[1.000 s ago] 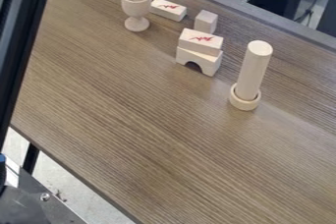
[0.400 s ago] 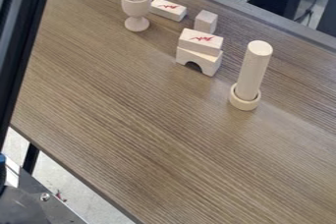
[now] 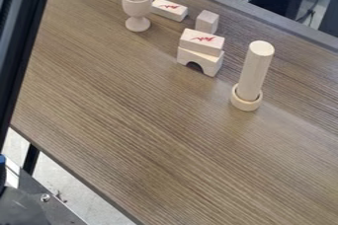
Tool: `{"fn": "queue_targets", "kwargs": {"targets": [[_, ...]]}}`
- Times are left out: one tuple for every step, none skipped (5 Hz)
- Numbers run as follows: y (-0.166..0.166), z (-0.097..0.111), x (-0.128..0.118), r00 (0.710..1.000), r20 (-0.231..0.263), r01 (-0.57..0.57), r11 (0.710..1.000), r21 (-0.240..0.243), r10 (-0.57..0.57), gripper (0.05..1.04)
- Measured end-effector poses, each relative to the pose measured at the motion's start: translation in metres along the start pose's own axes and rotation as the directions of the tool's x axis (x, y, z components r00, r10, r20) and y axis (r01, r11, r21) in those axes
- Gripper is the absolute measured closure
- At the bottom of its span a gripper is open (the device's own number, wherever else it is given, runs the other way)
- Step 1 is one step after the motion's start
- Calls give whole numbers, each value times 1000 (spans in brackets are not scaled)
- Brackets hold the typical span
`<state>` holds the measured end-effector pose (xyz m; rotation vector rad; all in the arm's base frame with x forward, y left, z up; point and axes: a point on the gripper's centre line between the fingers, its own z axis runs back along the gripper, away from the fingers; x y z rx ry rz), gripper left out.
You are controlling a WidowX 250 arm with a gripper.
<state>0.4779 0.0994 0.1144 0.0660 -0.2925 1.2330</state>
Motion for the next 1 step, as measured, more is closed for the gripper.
{"fn": "queue_targets", "kwargs": {"targets": [[0, 0, 0, 1000, 1, 0, 1000, 1, 0, 84]]}}
